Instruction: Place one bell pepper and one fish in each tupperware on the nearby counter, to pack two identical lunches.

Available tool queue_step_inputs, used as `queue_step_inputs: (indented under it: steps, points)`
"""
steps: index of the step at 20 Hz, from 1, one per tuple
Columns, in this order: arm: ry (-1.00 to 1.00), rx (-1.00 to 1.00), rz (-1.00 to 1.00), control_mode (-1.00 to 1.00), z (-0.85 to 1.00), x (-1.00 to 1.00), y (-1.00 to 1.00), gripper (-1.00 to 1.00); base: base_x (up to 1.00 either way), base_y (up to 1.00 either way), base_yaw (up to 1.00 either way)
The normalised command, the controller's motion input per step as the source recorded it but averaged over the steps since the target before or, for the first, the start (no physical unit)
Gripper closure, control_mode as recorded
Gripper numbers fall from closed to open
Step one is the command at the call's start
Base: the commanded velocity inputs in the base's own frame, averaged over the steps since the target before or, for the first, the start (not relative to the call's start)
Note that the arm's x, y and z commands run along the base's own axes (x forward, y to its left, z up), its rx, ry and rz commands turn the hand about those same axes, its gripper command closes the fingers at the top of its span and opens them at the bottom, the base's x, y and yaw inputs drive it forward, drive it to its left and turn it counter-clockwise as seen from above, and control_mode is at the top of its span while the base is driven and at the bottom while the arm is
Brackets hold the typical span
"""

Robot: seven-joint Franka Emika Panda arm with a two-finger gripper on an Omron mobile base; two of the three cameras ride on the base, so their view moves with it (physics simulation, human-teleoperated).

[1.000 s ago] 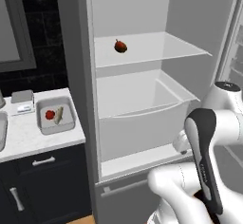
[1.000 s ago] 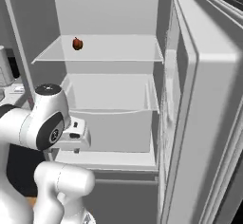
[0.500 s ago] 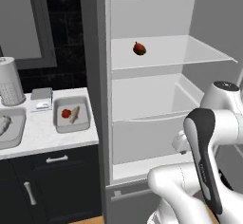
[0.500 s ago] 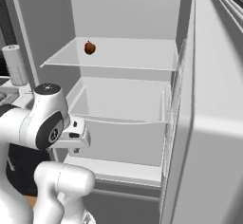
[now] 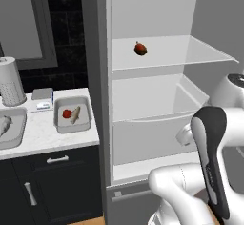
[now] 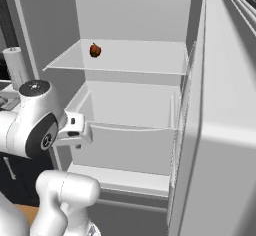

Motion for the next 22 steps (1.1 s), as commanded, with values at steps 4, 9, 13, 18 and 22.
queue_step_inputs:
  steps: [4, 9, 13, 18, 22]
  points:
    - [-0.41, -0.04, 0.14, -1.00, 0.85, 0.19, 0.00, -1.00, 0.00, 0.00, 0.00]
    - [-0.45, -0.02, 0.08, -1.00, 0.94, 0.08, 0.00, -1.00, 0.00, 0.00, 0.00]
    - [-0.41, 0.00, 0.01, -1.00, 0.80, 0.01, 0.00, -1.00, 0.00, 0.00, 0.00]
    - [-0.15, 0.20, -0.05, -1.00, 0.29, 0.45, 0.00, -1.00, 0.00, 0.00, 0.00]
    - [0.03, 0.33, -0.17, -1.00, 0.22, 0.85, 0.05, -1.00, 0.00, 0.00, 0.00]
